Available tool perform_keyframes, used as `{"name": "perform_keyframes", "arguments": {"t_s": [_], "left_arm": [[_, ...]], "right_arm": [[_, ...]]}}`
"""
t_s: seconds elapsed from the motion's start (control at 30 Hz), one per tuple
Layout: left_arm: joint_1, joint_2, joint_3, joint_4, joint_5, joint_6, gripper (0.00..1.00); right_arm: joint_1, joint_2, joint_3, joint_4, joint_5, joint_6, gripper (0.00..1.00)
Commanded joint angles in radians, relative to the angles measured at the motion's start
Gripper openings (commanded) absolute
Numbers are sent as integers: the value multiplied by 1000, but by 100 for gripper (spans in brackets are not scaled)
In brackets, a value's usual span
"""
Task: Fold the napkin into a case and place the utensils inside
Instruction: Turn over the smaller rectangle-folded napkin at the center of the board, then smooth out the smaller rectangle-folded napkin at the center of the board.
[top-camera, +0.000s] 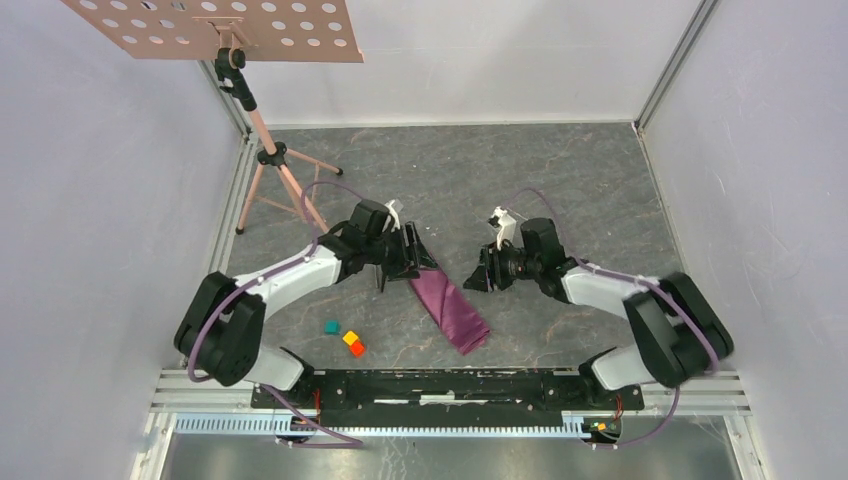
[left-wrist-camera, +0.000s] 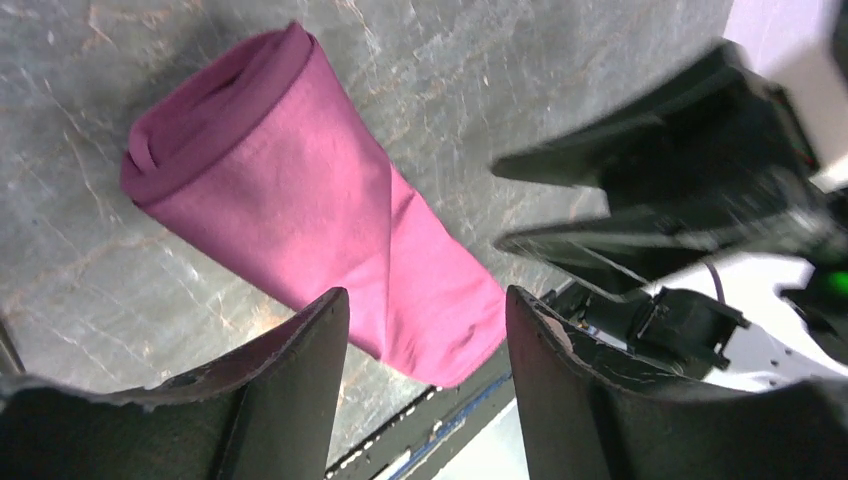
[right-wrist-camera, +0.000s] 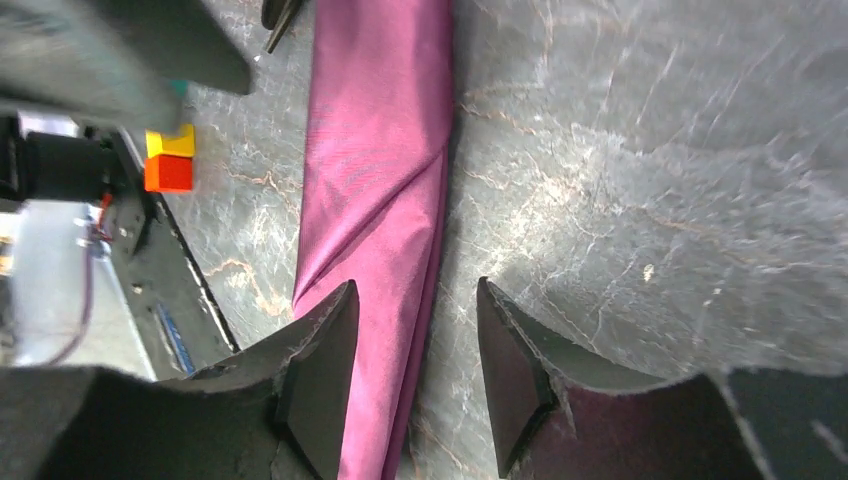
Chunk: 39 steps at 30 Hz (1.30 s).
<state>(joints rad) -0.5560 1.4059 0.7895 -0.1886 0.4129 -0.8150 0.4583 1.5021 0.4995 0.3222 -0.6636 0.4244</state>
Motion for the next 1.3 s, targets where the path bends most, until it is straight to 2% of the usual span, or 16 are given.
{"name": "perform_keyframes", "arguments": {"t_s": [0.0,0.1,0.23,0.37,0.47,0.63,0.83,1.1,1.27], "left_arm": [[-2,81,61,99,-68,-14,65],[1,161,87,101,-108,12,64],[14,248,99,120,-159,29,62],[13,267,111,98,-179,59,60],[11,221,118,69,-163,79,63],[8,158,150,45,-92,82,67],[8,274,192,58,-94,71,68],[-13,390,189,62,-151,89,66],[-38,372,276,-42,-204,145,67]], "right_arm": [[64,-174,73,-375,143,-279,51],[186,-246,64,-370,168,-222,49],[295,-252,-6,-269,151,-106,41],[302,-233,-137,-187,200,-60,35],[302,-215,-161,-234,293,-94,33],[310,-275,-108,-296,289,-104,33],[342,-298,-66,-292,269,-73,35],[354,-259,-200,-197,328,-58,36],[392,-310,-137,-291,392,-107,44]]}}
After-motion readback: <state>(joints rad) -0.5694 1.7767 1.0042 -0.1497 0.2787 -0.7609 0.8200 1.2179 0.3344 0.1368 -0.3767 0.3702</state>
